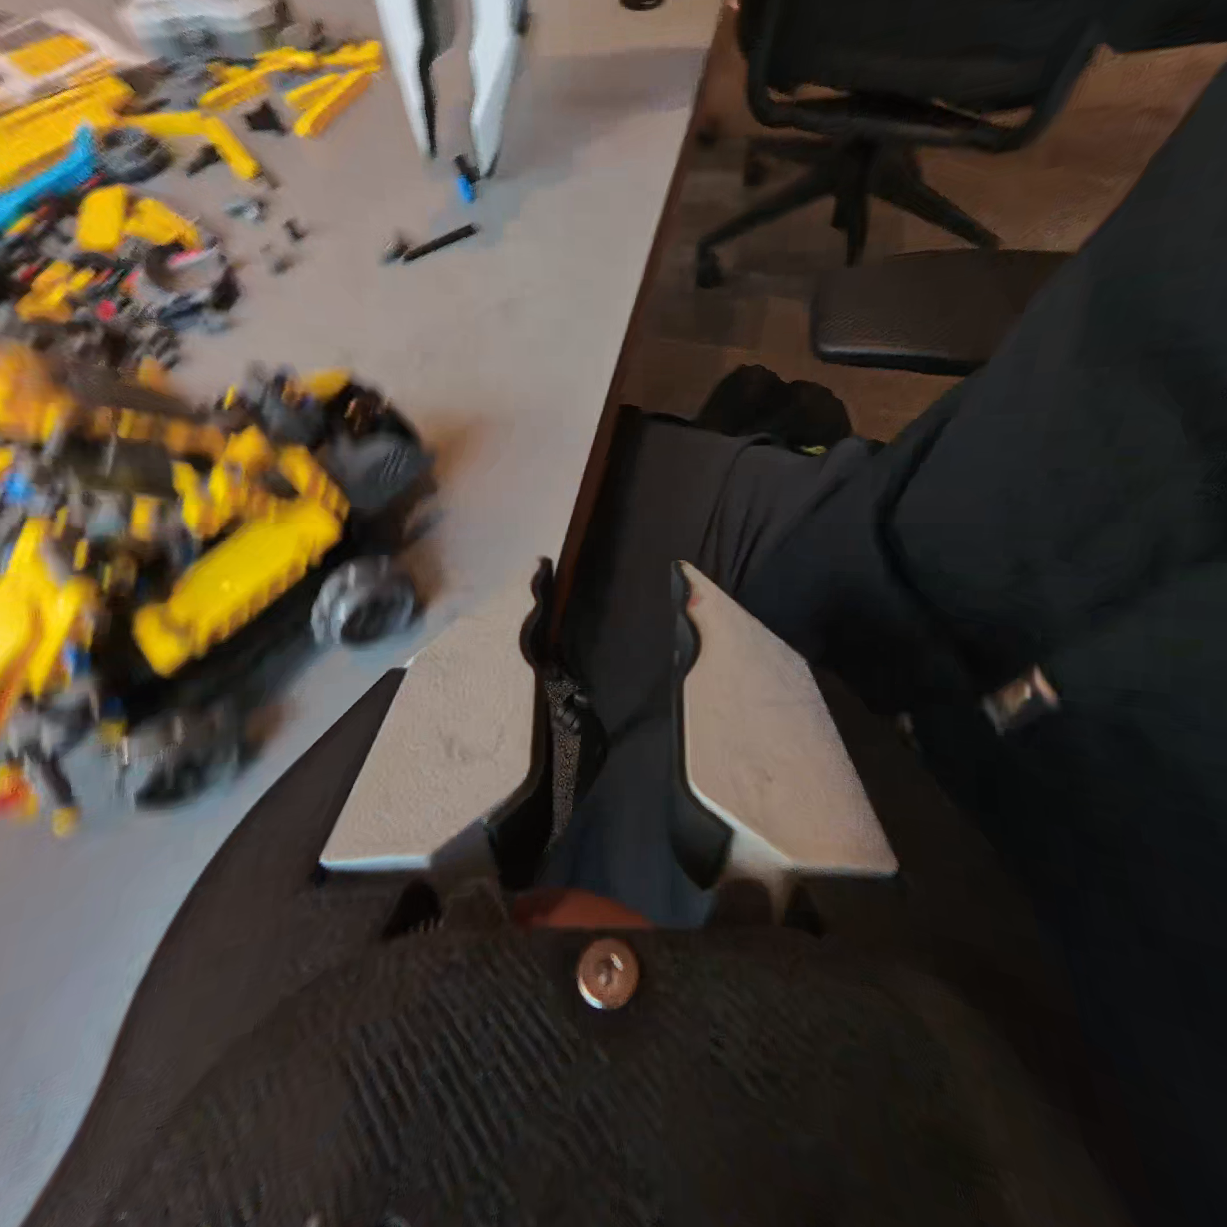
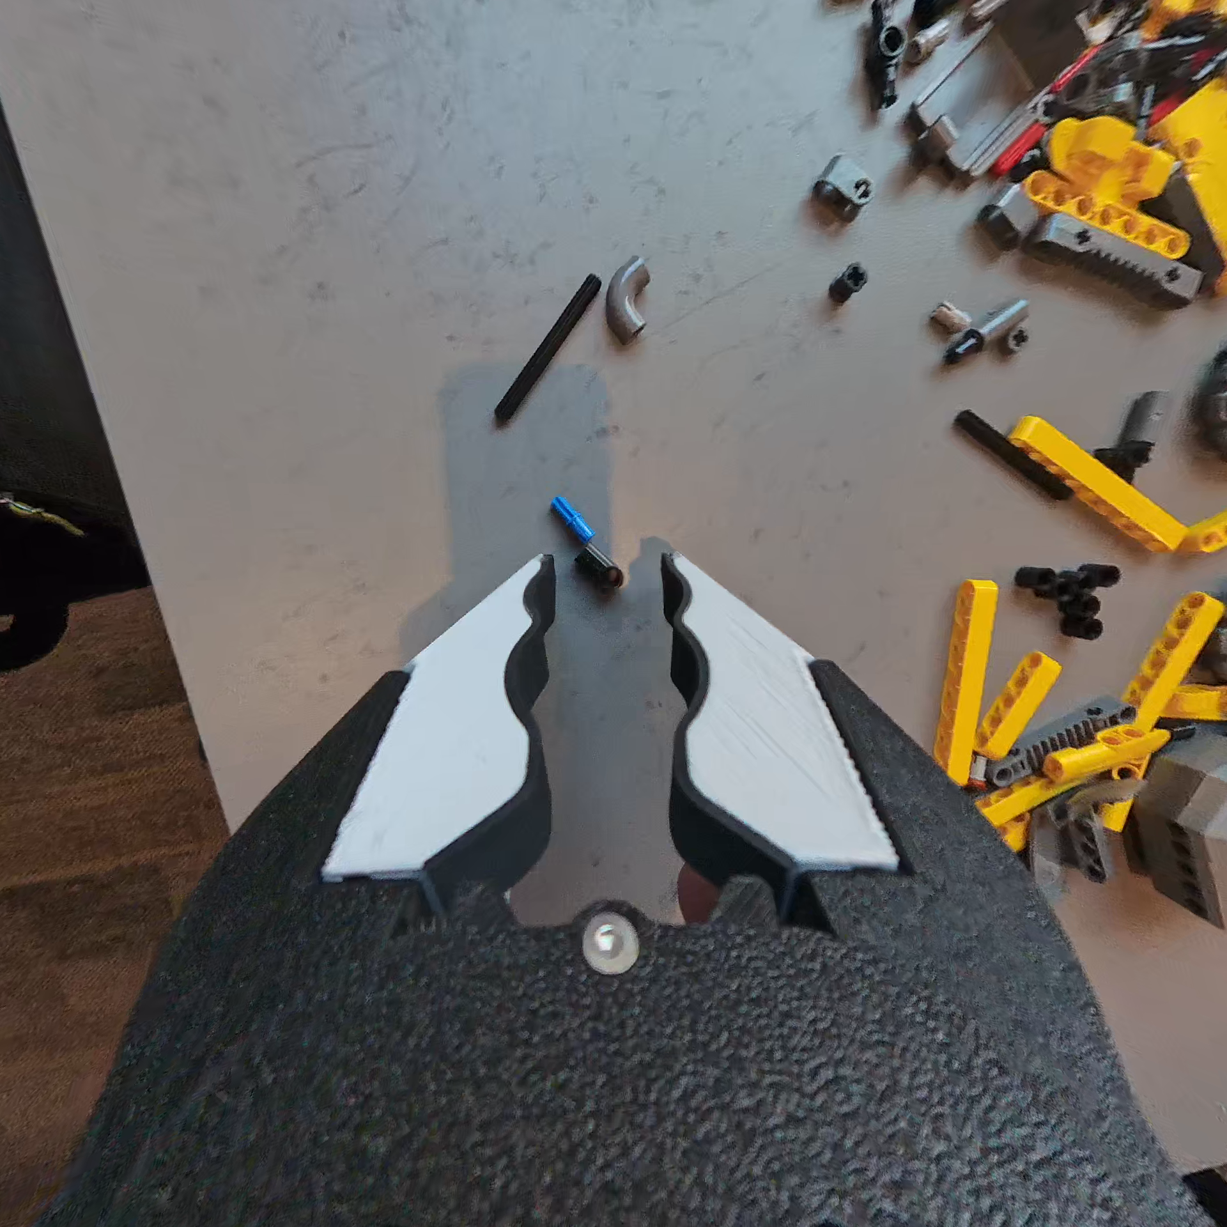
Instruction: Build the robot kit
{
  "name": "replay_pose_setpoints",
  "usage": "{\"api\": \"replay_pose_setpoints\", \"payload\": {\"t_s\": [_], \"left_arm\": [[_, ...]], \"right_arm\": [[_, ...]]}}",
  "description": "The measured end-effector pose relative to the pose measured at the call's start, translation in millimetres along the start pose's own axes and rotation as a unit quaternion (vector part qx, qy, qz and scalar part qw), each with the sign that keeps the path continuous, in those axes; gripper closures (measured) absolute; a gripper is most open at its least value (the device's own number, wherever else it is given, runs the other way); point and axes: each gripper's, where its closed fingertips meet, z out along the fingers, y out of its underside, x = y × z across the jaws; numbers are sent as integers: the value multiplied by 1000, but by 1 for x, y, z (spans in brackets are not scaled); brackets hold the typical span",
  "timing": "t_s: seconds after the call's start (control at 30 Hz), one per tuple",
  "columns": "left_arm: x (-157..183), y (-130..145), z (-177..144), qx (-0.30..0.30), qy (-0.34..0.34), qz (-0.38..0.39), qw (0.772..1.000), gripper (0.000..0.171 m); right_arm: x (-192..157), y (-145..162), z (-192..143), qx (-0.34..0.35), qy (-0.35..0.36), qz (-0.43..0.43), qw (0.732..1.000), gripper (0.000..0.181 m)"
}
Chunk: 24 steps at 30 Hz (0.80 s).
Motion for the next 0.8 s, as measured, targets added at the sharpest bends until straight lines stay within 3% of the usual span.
{"api": "replay_pose_setpoints", "payload": {"t_s": [0.13,0.37,0.53,0.67,0.8], "left_arm": [[13,-45,44,-7,62,21,998,132],[44,-42,89,7,123,-34,992,135],[30,-40,93,5,98,-46,994,140],[15,-41,108,-9,63,-85,994,144],[6,-54,125,-13,44,-61,997,143]], "right_arm": [[-1,3,1,-1,-2,0,1000,156],[-10,7,1,9,-31,15,999,173],[-13,9,-1,15,-20,46,999,176],[-24,4,-10,60,-3,86,994,176],[-43,5,-16,96,18,127,987,176]]}}
